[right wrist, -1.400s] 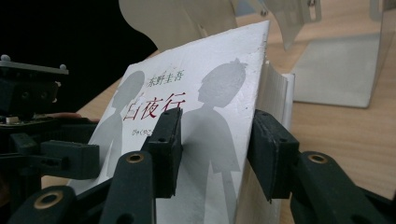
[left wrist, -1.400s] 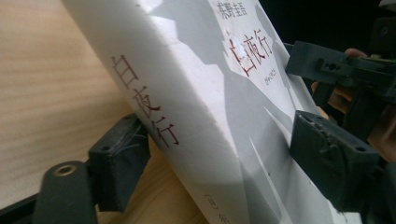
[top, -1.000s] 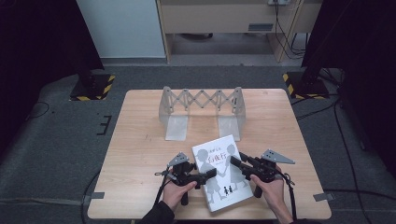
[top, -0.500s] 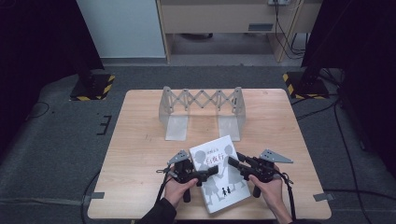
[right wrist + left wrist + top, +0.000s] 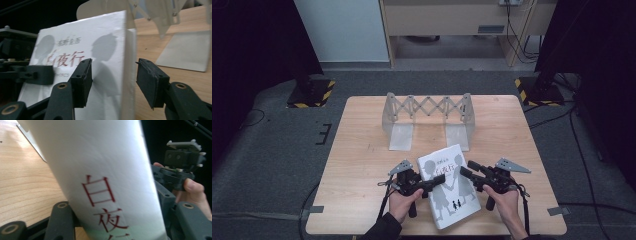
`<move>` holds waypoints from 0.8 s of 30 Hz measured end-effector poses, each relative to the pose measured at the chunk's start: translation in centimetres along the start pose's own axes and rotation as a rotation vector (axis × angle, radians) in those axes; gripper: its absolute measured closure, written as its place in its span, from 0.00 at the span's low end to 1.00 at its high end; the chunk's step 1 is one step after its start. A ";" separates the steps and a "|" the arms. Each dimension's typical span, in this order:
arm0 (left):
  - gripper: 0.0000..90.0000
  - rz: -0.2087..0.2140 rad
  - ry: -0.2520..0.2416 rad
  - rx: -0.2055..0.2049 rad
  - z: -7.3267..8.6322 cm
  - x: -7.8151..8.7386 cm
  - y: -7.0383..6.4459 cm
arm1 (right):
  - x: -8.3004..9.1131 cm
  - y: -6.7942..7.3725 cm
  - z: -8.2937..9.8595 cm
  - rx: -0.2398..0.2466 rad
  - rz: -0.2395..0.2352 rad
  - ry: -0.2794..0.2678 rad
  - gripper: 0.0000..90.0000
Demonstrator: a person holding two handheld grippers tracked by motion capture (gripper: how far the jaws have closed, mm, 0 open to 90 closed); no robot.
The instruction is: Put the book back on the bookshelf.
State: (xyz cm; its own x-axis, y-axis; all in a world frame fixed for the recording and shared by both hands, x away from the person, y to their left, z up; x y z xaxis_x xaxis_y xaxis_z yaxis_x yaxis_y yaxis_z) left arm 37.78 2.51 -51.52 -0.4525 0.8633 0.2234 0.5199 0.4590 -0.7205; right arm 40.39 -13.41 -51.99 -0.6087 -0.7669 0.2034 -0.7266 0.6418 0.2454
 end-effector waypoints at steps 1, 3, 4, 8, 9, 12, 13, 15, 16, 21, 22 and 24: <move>0.50 0.005 -0.001 0.001 -0.2 0.1 -0.2 | 0.3 -0.3 -0.1 -0.003 0.010 -0.004 0.49; 0.52 0.003 -0.001 -0.009 -0.6 0.4 -0.6 | 0.8 -1.1 -0.4 -0.007 0.034 -0.012 0.46; 0.53 0.004 -0.002 -0.014 -0.8 0.5 -0.8 | 1.0 -1.5 -0.4 -0.006 0.048 -0.014 0.44; 0.56 0.020 -0.004 -0.021 -1.4 1.1 -1.5 | 2.1 -3.3 -0.4 0.012 0.119 0.004 0.43; 0.57 0.020 -0.002 -0.030 -1.5 1.1 -1.6 | 2.2 -3.5 -0.3 0.004 0.128 0.009 0.42; 0.58 0.017 0.000 -0.052 -1.9 1.2 -2.2 | 2.5 -4.6 0.3 0.040 0.186 0.062 0.40; 0.58 0.015 0.000 -0.057 -2.0 1.2 -2.3 | 2.6 -4.8 0.6 0.058 0.203 0.086 0.40; 0.58 0.013 0.001 -0.067 -2.3 1.1 -2.7 | 2.5 -5.2 1.1 0.085 0.225 0.129 0.37; 0.59 0.013 0.001 -0.073 -2.5 1.1 -2.9 | 2.5 -5.3 1.4 0.094 0.234 0.152 0.36; 0.59 -0.009 0.000 -0.089 -3.2 1.4 -3.3 | 2.4 -6.3 2.9 0.146 0.289 0.274 0.32; 0.59 -0.012 0.001 -0.092 -3.3 1.5 -3.4 | 2.5 -6.5 3.2 0.142 0.299 0.298 0.32; 0.59 -0.021 0.004 -0.089 -3.3 1.7 -3.4 | 2.6 -6.9 3.6 0.141 0.308 0.329 0.31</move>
State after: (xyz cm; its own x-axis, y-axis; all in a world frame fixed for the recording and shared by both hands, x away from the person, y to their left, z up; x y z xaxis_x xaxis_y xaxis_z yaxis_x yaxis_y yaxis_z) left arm 37.65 3.17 -46.53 -0.4612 0.8541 0.2405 0.5727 0.4935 -0.6545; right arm 42.67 -19.84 -56.58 -0.6860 -0.4862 0.5413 -0.5783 0.8158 -0.0002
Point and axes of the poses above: each handheld gripper's, and its own axes: x roughly backward along the jaws, z roughly out of its underside, y roughly to its left, the point moved 9 cm from there along -x, roughly forward along the jaws, and after that the axes turned 12 degrees about x, right-handed, at the moved point
